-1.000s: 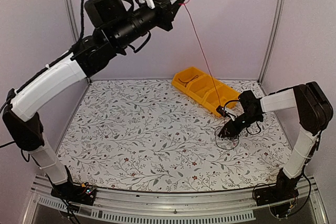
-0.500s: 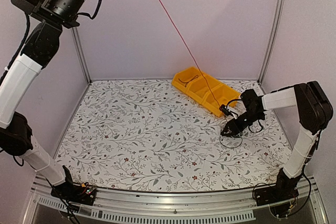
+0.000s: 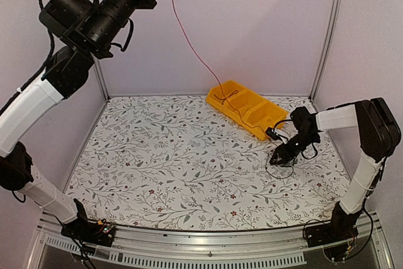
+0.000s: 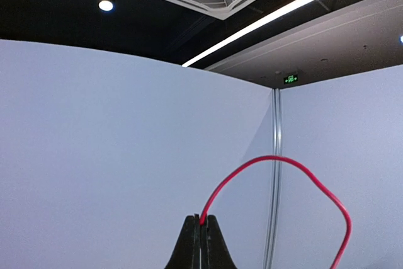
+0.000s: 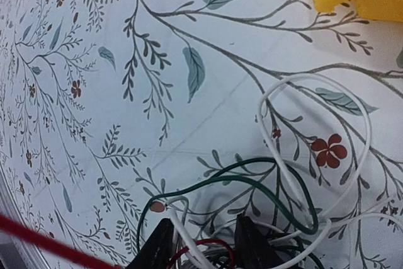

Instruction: Untangle the cables

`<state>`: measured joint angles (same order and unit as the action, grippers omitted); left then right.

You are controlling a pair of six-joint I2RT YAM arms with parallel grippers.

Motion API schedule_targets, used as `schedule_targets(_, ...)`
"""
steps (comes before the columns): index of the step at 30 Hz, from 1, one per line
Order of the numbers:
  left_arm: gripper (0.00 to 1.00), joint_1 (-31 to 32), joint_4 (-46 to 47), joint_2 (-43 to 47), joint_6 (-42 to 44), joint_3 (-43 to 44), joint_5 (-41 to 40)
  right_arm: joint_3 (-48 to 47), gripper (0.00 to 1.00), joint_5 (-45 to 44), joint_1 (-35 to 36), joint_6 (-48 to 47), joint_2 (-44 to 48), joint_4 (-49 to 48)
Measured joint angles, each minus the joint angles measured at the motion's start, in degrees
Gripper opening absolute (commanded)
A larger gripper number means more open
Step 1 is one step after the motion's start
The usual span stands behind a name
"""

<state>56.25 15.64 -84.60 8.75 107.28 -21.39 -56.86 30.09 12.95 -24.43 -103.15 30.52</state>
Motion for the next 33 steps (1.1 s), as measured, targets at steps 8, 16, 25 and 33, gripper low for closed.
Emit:
schedule_targets(8, 0.0, -6.01, -2.97, 6.6, -7.65, -19.89, -4.02, 0.0, 0.53, -0.28, 0.0, -6.58, 6.34, 7.91)
schedule_targets(16, 0.0, -11.1, -4.85, 14.38, -16.22, -29.07, -5.05, -2.47, 0.51, 0.59, 0.0, -13.0, 9.6, 10.54)
schedule_targets(25, 0.0, -12.35, -7.13, 15.67, -21.4, -36.24, -4.52, -9.94, 0.48, -0.52, 1.84, -17.59, 4.48, 10.73)
schedule_targets(33, 0.0, -12.68, -7.87, 15.69, -22.93, -36.98, -4.33, -13.4, 0.49, -1.18, 3.48, -22.91, -2.38, 13.73)
